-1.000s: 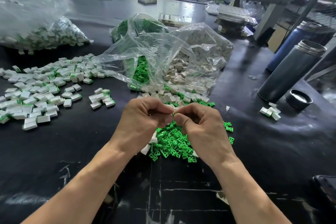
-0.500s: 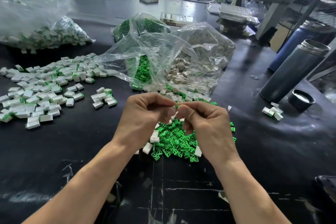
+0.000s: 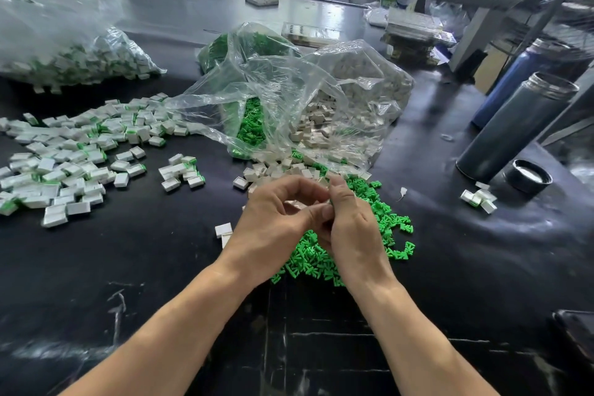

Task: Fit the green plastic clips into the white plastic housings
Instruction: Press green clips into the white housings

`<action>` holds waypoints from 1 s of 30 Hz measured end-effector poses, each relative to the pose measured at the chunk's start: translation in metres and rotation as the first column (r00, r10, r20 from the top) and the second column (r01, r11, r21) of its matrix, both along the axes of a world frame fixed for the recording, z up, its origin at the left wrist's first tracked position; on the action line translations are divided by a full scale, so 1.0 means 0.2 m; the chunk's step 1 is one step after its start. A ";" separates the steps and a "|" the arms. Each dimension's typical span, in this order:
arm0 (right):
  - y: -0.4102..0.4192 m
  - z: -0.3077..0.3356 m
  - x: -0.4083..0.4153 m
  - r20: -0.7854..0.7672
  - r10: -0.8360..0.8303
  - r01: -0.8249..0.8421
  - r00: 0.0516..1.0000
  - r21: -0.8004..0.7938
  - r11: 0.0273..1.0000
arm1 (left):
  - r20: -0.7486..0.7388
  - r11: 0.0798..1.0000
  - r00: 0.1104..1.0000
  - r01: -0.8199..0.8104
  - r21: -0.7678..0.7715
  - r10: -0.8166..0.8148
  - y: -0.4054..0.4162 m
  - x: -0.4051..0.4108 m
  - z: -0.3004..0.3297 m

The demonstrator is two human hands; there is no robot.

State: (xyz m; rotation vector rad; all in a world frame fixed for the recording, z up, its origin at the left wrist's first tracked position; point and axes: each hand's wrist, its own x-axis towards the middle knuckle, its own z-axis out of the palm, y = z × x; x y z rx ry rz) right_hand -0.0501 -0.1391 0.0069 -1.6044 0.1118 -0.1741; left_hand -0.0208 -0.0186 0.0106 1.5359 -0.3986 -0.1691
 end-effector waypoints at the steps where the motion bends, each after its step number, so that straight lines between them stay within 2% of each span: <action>1: 0.00 -0.01 0.00 -0.008 -0.020 0.020 1.000 -0.016 1.000 | -0.004 1.000 1.000 0.000 -0.004 0.000 -0.01 0.00 0.00; 4: 0.00 -0.04 0.02 -0.017 -0.063 0.062 0.998 -0.043 0.997 | 0.000 1.000 1.000 0.000 -0.023 0.000 -0.01 -0.01 -0.01; 7: 0.01 -0.02 0.00 0.027 -0.079 0.079 0.997 0.003 0.997 | 0.019 1.000 1.000 -0.019 -0.015 0.019 -0.01 -0.01 0.00; 16: 0.02 0.03 -0.01 0.076 0.028 -0.028 0.997 -0.003 1.000 | 0.033 0.999 0.999 -0.041 -0.015 0.041 0.00 -0.01 0.00; 24: 0.03 0.01 0.00 0.111 -0.071 0.072 0.991 -0.004 0.997 | 0.048 0.999 0.999 -0.017 -0.043 0.020 -0.03 -0.02 -0.01; 30: 0.04 -0.01 -0.02 0.094 -0.108 0.103 0.990 0.059 0.993 | 0.029 0.995 1.000 -0.003 -0.097 0.006 -0.03 -0.03 -0.01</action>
